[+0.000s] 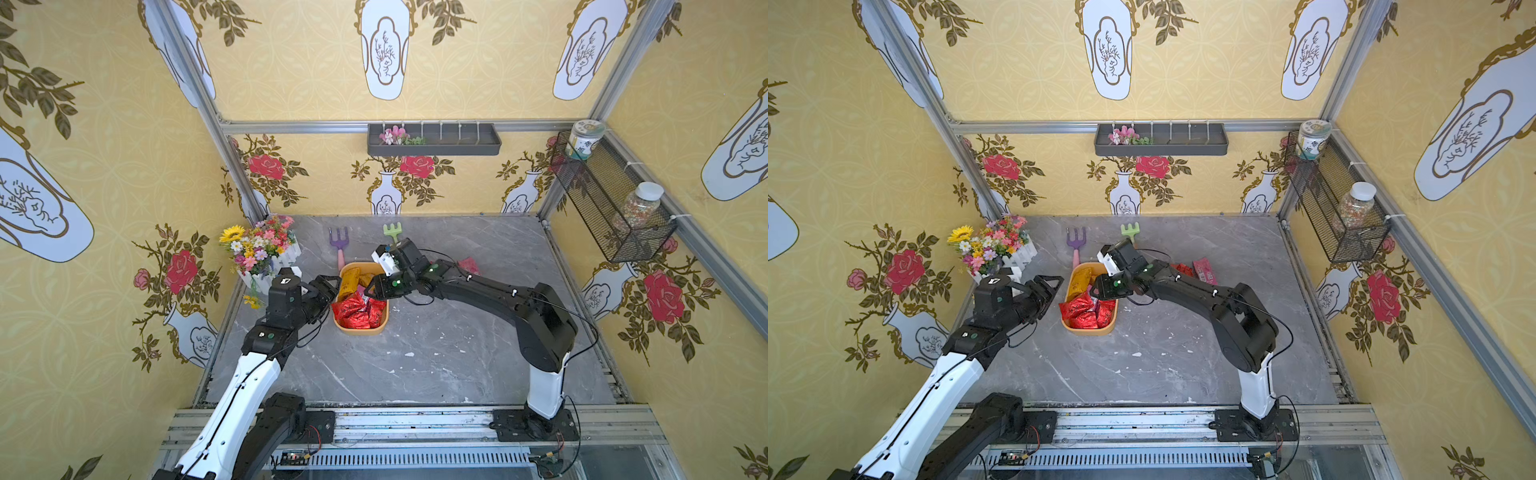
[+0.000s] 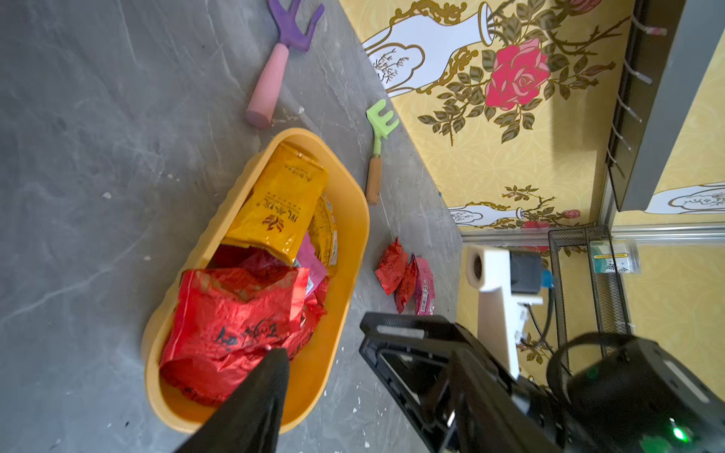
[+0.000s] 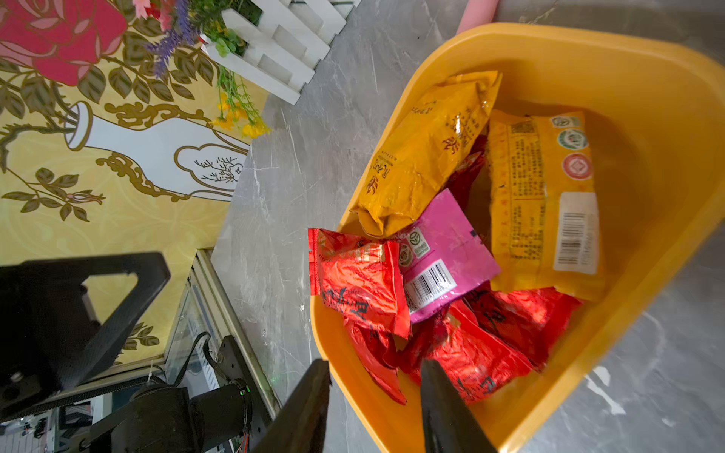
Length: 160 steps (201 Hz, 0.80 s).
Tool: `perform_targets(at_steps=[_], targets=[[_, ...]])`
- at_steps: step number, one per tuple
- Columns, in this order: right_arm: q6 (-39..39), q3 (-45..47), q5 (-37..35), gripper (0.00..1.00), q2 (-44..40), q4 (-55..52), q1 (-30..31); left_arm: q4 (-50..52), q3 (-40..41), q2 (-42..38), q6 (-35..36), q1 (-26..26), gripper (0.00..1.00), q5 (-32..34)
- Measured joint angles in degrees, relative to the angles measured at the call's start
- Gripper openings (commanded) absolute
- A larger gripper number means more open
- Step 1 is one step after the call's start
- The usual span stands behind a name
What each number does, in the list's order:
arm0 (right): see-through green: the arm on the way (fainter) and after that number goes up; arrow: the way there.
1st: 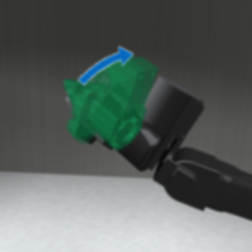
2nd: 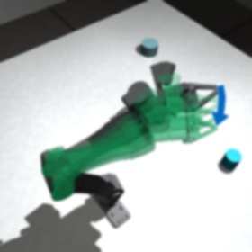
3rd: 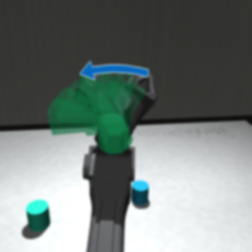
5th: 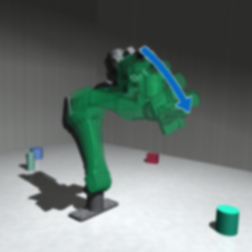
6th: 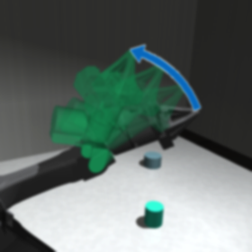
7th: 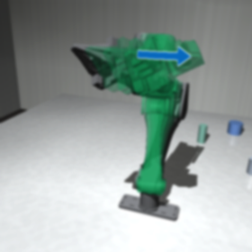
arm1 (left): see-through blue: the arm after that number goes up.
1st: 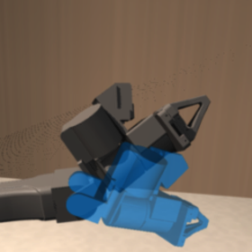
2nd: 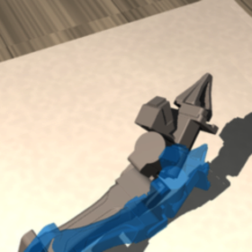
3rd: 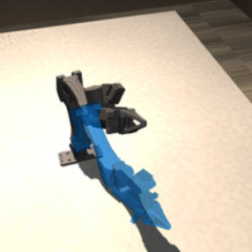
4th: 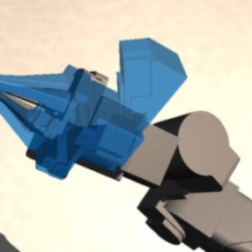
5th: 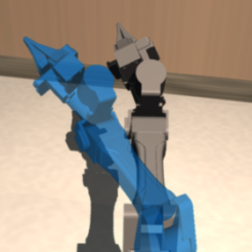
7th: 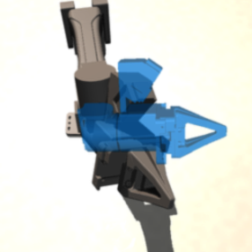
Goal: Take the tea bags out of the storage box
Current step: Pick up the tea bag from the storage box.
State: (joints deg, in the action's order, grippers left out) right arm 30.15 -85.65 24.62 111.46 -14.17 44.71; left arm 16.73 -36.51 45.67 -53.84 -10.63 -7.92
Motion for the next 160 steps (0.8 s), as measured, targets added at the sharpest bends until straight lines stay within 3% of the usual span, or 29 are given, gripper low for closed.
perform_targets(at_steps=[77,160], targets=[[-3.9,-7.2,3.3,0.42,9.7,0.4,0.2,7.6,3.5,-12.4,-2.7,0.3,0.72,-2.2],[-6.0,-8.0,5.9,0.36,11.6,0.7,0.2,9.4,3.6,-10.9,-3.1,0.3,0.7,-2.6]])
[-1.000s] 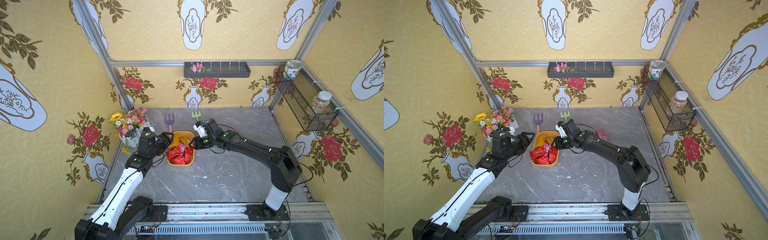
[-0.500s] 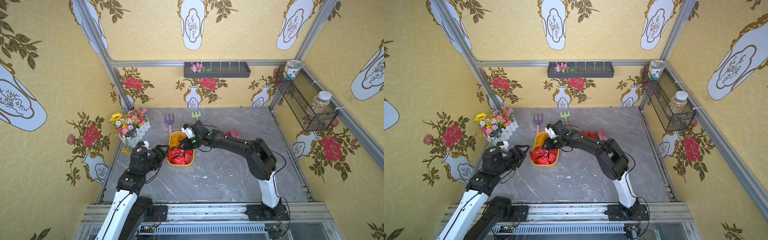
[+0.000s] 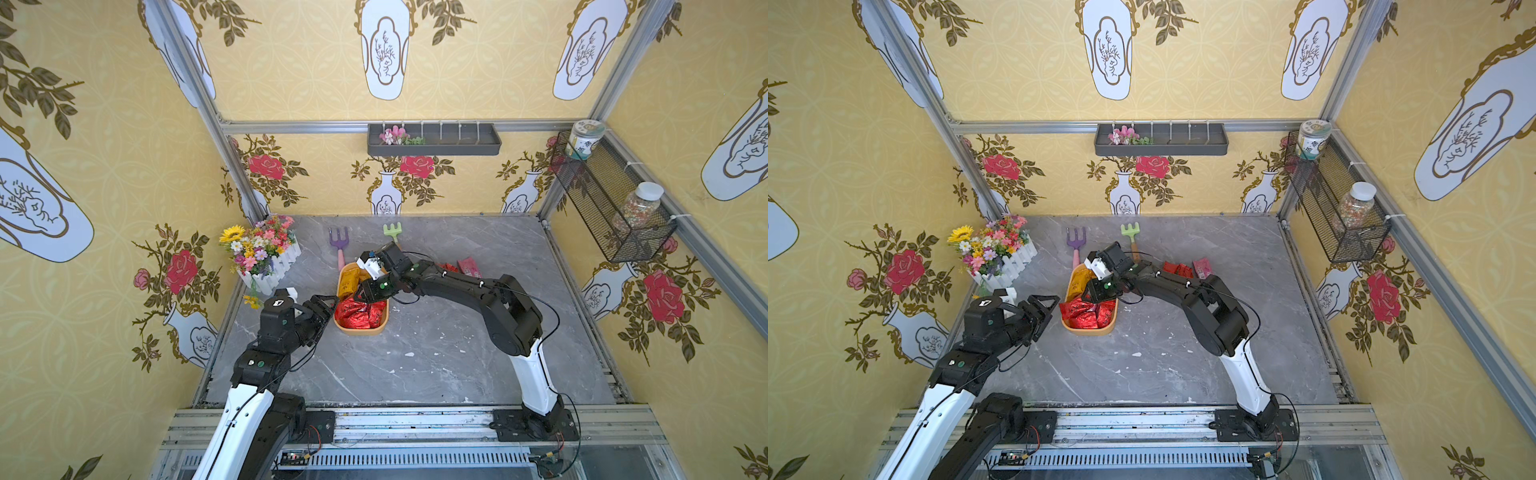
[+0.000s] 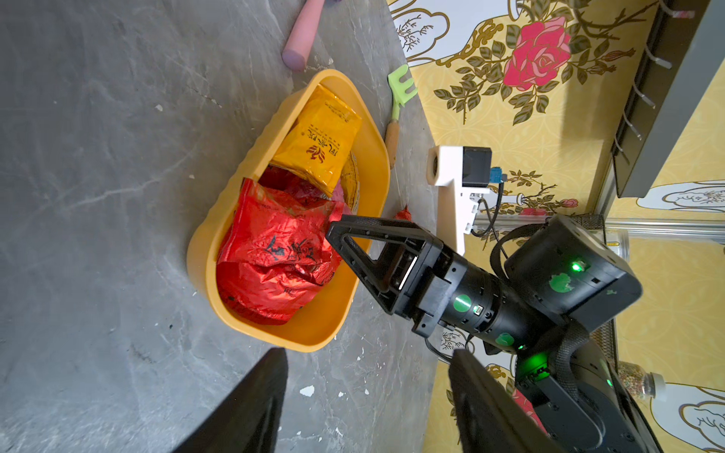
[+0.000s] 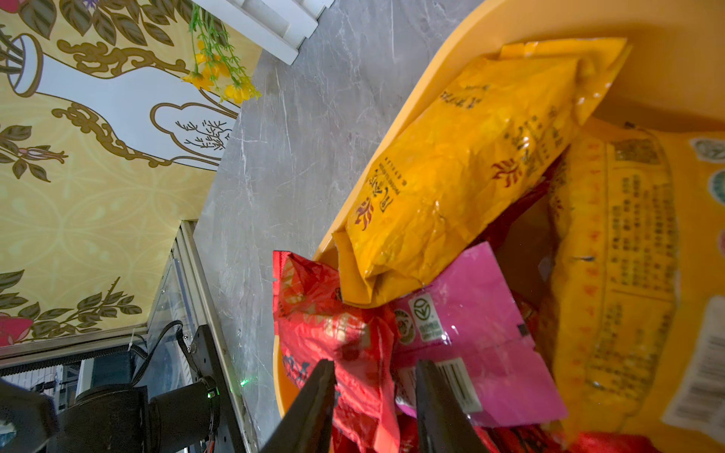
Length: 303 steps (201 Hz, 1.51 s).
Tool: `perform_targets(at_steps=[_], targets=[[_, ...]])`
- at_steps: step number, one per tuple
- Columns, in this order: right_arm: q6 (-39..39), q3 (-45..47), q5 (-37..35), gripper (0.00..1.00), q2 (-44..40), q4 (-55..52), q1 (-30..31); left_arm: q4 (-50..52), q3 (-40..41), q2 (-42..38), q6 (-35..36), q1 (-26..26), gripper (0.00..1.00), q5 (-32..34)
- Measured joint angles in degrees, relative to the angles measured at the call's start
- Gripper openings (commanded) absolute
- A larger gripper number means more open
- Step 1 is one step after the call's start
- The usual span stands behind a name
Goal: Take the tea bags out of the storage box
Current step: Pick up the tea bag from the storage box.
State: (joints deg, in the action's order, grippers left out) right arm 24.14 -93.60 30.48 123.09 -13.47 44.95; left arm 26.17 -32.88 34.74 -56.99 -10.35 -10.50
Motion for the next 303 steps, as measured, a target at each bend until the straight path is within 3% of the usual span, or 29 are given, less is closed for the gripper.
perform_targets(at_steps=[52,133,224,271,303], targets=[[0.0,1.5,0.8,0.26,0.1,0.5,-0.2,0.0,-1.0,0.6,0.2,0.0,0.7,-0.2],[1.7,4.9,2.6,0.0,-1.8,3.6,-1.1,0.0,-1.5,0.9,1.0,0.0,0.7,-0.2],[5.6,11.8,4.7,0.0,-10.5,7.5,-2.5,0.0,-1.7,0.7,1.1,0.0,0.69,-0.8],[6.9,20.4,3.8,0.0,-22.6,7.5,-5.3,-1.4,-3.4,4.1,1.7,-0.7,0.68,-1.9],[7.9,29.4,0.1,0.0,-33.9,7.0,-9.8,-4.9,-3.8,7.2,1.5,-5.8,0.68,-1.3]])
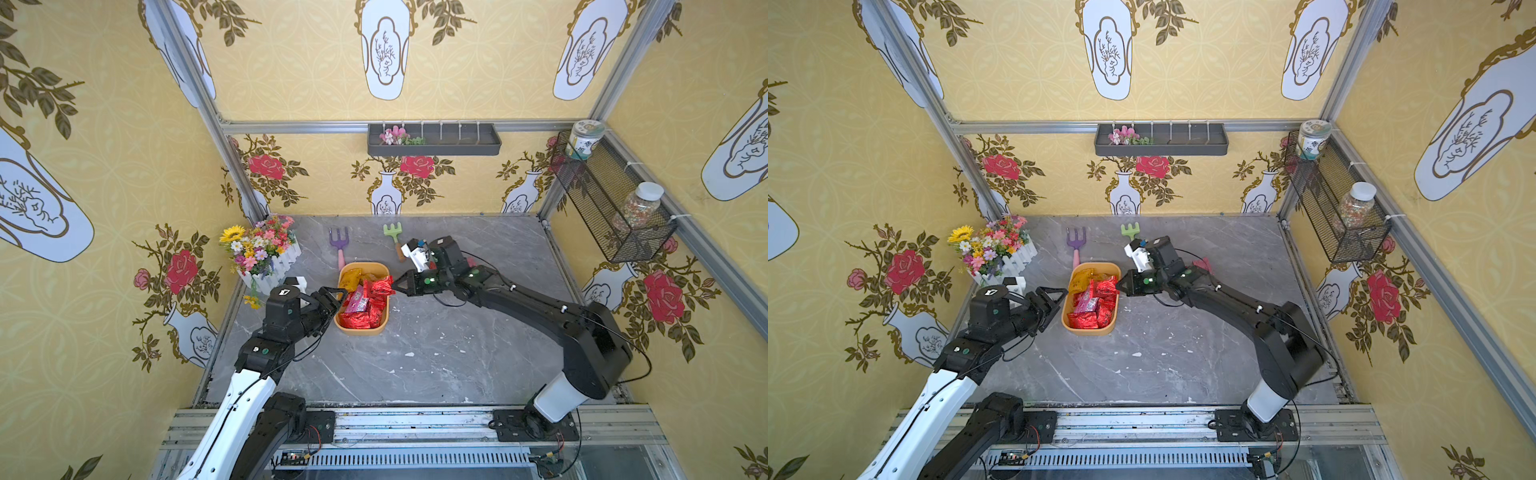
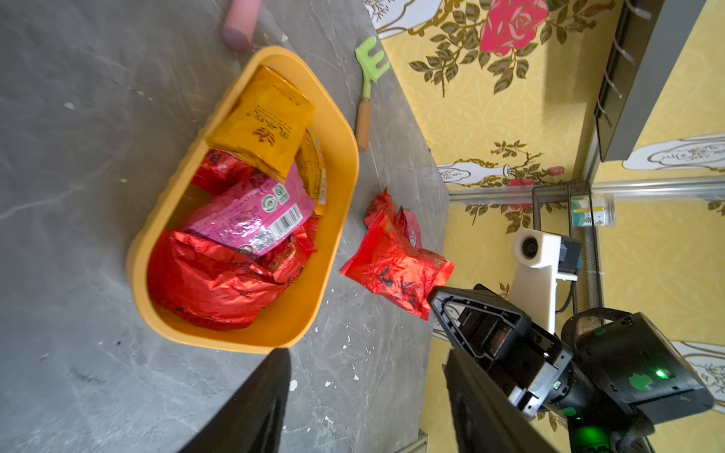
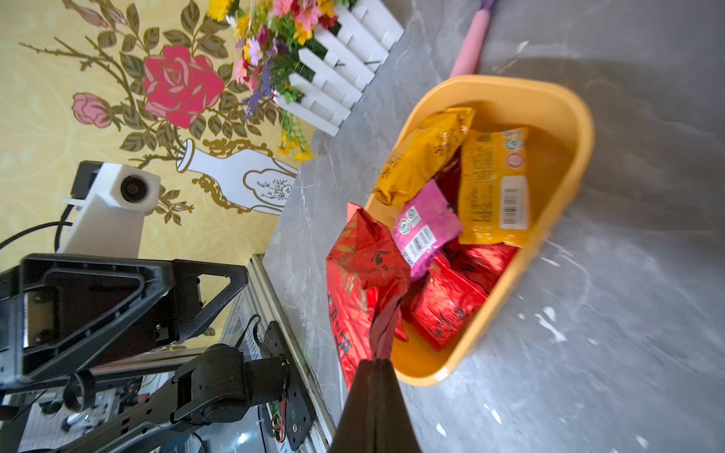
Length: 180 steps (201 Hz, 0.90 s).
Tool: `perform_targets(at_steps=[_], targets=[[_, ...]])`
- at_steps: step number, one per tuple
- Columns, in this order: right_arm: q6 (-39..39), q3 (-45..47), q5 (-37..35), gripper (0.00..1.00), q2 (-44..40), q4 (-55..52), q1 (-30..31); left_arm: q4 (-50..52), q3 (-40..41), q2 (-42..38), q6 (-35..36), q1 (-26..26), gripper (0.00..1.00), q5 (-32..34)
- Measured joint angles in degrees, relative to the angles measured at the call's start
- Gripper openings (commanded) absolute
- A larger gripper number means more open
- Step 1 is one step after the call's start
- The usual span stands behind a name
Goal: Take the tea bags out of the storage box
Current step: Pick up the tea bag from the storage box, then place the tea bag at the center of the board.
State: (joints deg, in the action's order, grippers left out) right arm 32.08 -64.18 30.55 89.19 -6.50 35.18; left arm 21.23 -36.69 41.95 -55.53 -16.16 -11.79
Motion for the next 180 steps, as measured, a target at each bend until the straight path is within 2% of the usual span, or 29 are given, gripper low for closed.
perform_targets(at_steps=[46,78,117,180], targets=[[4.1,12.8,-7.9,0.0,-17.3,-5.0,-8.8,-6.8,-1.2,8.2,-1.2,-11.7,0.68,3.5],[6.8,19.9,-11.1,0.0,-25.9,-8.8,-16.6,-12.2,-1.2,13.4,-2.3,-17.9,0.68,4.8],[8.3,26.6,-11.4,0.0,-32.7,-11.9,-25.5,-17.6,-1.7,19.5,-3.5,-24.0,0.69,6.1],[11.8,36.9,-11.7,0.0,-38.9,-11.8,-37.2,-27.8,-1.8,28.3,-6.3,-31.8,0.69,6.9]])
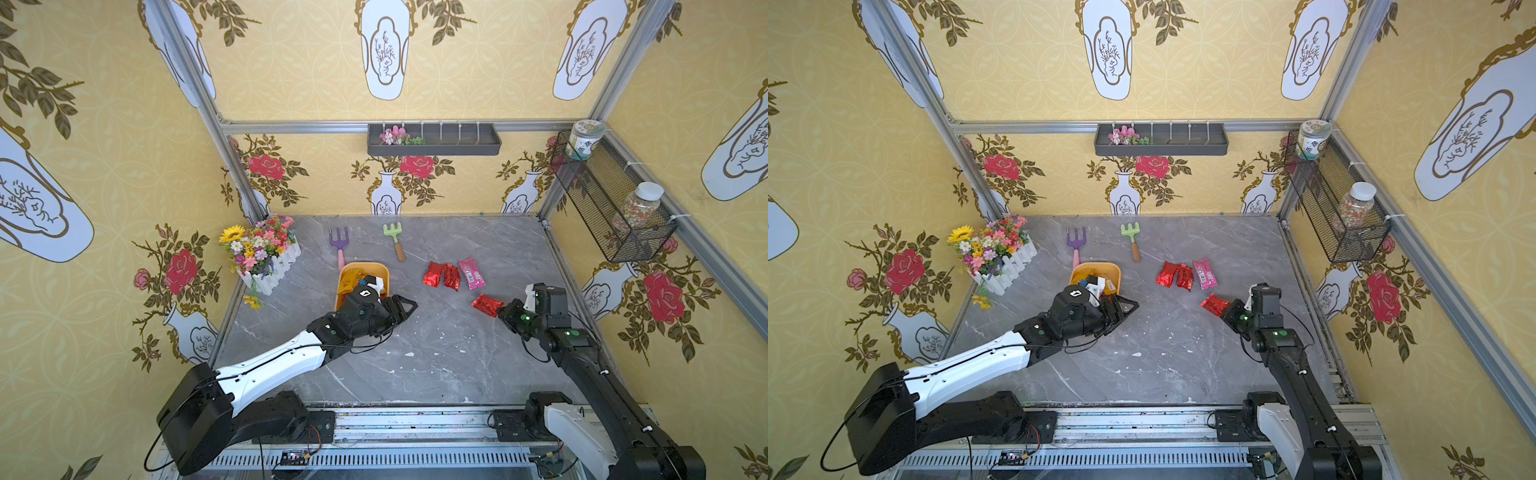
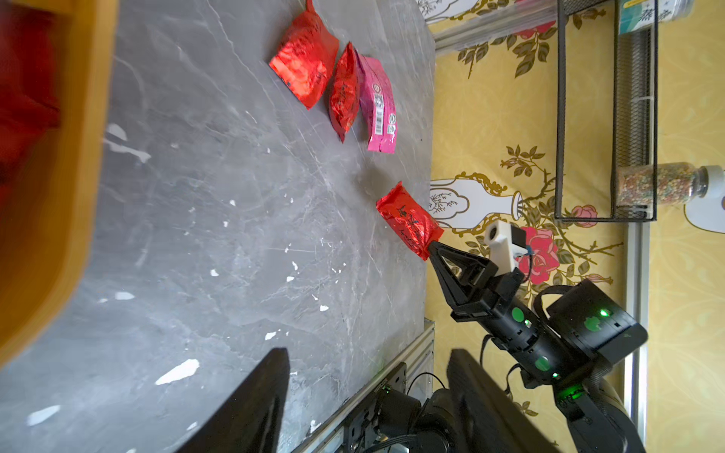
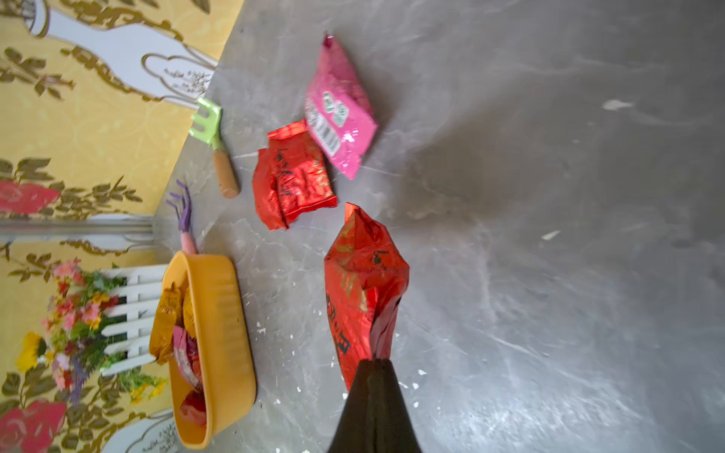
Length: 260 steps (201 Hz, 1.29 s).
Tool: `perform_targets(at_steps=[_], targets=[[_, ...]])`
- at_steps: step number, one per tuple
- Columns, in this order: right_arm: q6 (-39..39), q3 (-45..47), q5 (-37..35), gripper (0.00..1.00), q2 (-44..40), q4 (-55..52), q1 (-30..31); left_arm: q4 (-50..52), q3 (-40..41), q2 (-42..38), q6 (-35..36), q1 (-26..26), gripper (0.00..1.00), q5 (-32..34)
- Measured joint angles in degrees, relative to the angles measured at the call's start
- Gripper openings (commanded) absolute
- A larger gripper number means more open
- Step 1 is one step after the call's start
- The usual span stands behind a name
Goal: Take the tea bags out of the storage box
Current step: Place the tea bag at the center of the board.
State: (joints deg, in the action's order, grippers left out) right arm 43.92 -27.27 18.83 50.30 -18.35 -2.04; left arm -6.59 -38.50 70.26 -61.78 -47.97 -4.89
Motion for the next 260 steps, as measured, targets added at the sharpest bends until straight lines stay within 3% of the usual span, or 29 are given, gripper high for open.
perform_targets(at_steps=[57,123,176,203,231,260], targets=[[8.9,8.6,4.0,0.0,1.6,12.6,-4.3,-6.4,-2.8,8.2,-1.3,-4.4,0.68,-1.5],[15.6,15.7,0.7,0.0,1.8,25.0,-4.3,-8.3,-1.9,5.9,-1.7,-4.5,0.69,-0.8],[18.9,17.3,-1.1,0.0,8.1,32.8,-1.7,-7.6,-1.7,4.3,-1.7,-4.5,0.7,0.3],[19.1,15.9,-1.2,0.29,9.7,33.0,-0.2,-6.4,-1.7,2.5,-1.7,-4.5,0.72,1.2],[18.8,14.7,-2.4,0.37,5.7,27.5,-0.2,-2.4,-2.8,-0.3,-0.7,-3.4,0.75,3.0],[17.4,12.9,-5.2,0.47,-4.7,16.5,0.0,1.7,-4.1,-4.0,1.0,-0.2,0.77,4.2]])
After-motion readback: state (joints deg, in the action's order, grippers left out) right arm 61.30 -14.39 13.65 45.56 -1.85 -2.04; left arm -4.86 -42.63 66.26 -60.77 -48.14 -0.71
